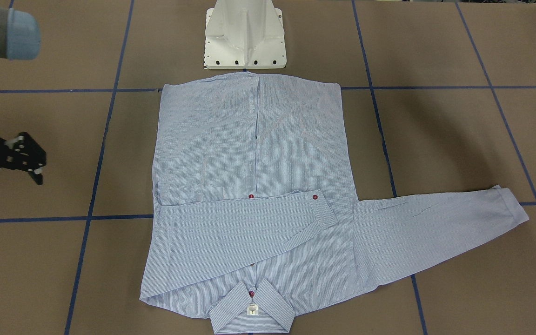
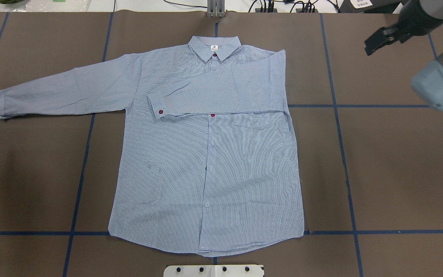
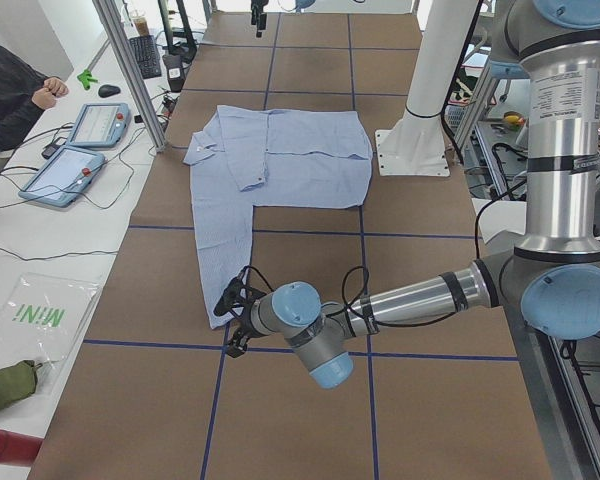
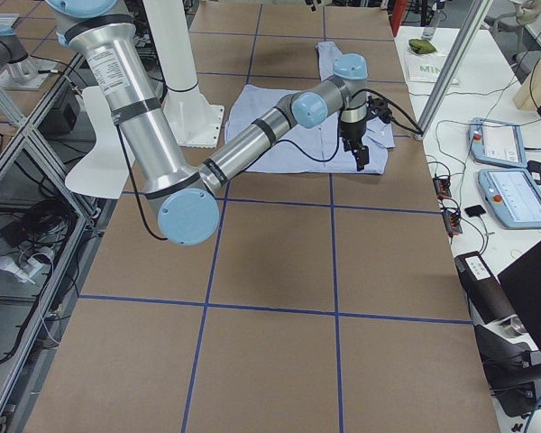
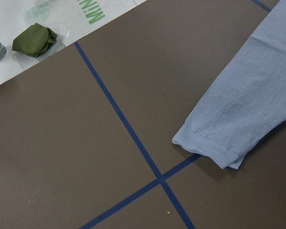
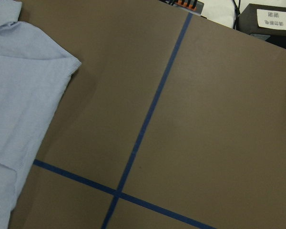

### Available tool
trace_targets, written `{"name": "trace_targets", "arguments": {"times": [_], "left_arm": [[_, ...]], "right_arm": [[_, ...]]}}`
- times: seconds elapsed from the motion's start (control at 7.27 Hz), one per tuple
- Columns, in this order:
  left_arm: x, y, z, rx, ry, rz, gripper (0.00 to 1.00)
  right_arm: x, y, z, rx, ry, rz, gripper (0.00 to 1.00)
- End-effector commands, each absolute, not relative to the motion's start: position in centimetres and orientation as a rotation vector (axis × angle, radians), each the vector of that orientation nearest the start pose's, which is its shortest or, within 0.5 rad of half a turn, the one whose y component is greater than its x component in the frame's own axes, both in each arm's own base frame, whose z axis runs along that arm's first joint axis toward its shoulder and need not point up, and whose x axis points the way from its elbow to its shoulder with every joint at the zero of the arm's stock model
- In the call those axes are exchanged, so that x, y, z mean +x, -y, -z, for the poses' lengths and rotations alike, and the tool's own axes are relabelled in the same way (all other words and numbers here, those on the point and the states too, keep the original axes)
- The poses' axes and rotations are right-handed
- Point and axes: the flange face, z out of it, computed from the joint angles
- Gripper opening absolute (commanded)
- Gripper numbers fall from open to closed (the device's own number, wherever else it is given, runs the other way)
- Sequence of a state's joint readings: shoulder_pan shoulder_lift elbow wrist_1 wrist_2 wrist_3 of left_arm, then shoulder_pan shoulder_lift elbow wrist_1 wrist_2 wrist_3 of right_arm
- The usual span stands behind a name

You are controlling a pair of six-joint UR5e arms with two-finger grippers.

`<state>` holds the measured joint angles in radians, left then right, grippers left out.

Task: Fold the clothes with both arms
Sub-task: 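Release the cuff on the shirt front and raise the right gripper away, then lower the left gripper to the cuff of the other sleeve and grasp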

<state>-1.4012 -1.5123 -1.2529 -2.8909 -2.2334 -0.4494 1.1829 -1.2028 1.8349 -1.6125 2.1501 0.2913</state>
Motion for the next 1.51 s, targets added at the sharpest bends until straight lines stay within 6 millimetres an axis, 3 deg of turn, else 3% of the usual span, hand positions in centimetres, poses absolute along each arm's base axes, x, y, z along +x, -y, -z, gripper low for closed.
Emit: {"name": "trace_targets", "arguments": {"times": [0.0,0.14,0.28,0.55,1.1,1.38], "left_arm": [[6.8,48.0,-70.4,0.694,-0.916,0.051,0.97],[10.3,48.7,-70.1,0.702,-0.952,0.110,0.95],[12.5,48.7,-69.8,0.692,-0.971,0.143,0.93],[13.2,48.1,-71.5,0.655,-0.958,0.144,0.77],[15.6,48.1,-71.9,0.636,-0.954,0.129,0.75],[17.3,50.4,-71.8,0.632,-0.953,0.125,0.72]], "right_arm": [[-9.7,56.5,-39.7,0.393,0.777,0.290,1.00],[-9.8,56.5,-39.8,0.391,0.776,0.289,1.00],[-9.8,56.5,-39.7,0.394,0.777,0.288,1.00],[-9.8,56.5,-39.8,0.391,0.775,0.283,1.00],[-9.7,56.6,-39.6,0.395,0.772,0.280,1.00],[-9.8,56.6,-39.6,0.398,0.772,0.282,1.00]]}}
